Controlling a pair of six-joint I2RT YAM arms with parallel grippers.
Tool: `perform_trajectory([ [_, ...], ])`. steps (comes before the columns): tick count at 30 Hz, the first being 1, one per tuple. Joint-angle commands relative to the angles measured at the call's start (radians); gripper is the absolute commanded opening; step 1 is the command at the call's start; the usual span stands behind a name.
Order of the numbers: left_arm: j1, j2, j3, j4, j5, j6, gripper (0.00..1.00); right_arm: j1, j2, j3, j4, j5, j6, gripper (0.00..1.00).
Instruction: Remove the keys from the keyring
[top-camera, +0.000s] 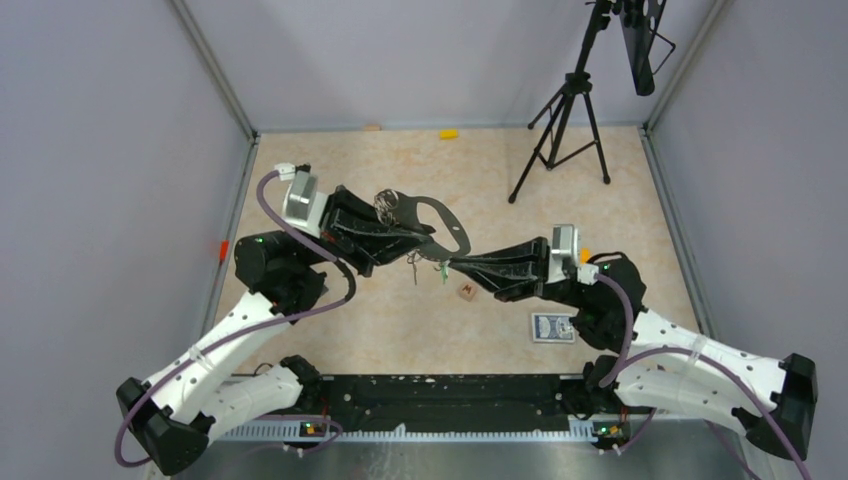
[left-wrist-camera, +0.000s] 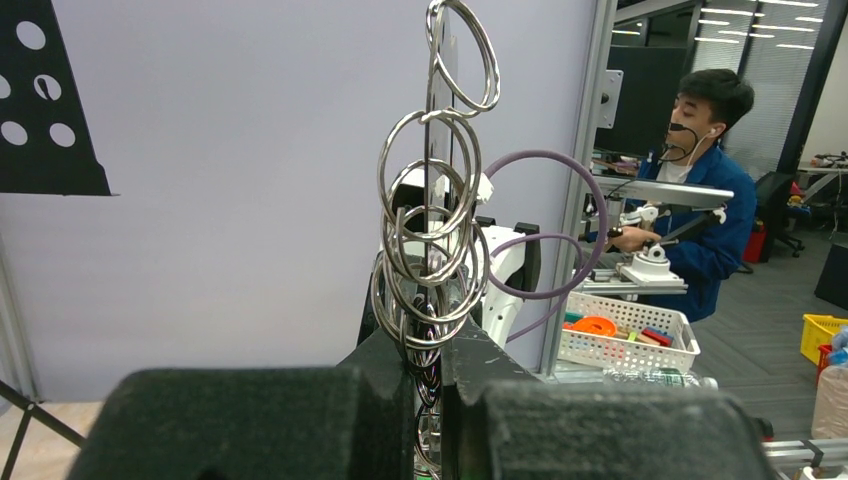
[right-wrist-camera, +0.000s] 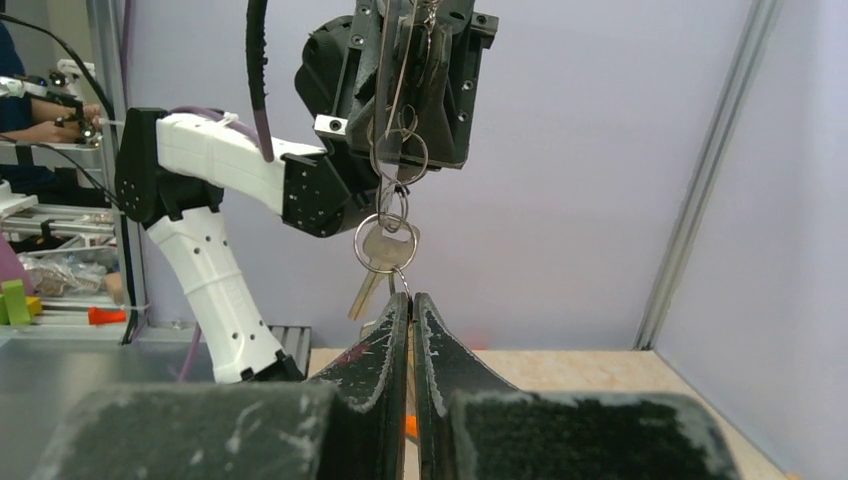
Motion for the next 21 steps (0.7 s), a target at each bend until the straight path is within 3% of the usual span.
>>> perform_trajectory([
  [1, 0.002, -0.022, -0.012, 0.066, -0.028, 0.001, 0.0, -0.005, -0.014, -0.03, 0.177, 0.038, 0.067, 0.0],
  [13, 0.002, -0.016, -0.029, 0.096, -0.027, -0.021, 0.0, -0.005, 0.055, -0.092, 0.475, 0.031, 0.187, 0.0],
  [21, 0.002, -0.013, -0.028, 0.123, -0.033, -0.05, 0.0, -0.005, 0.093, -0.084, 0.496, -0.125, 0.082, 0.0],
])
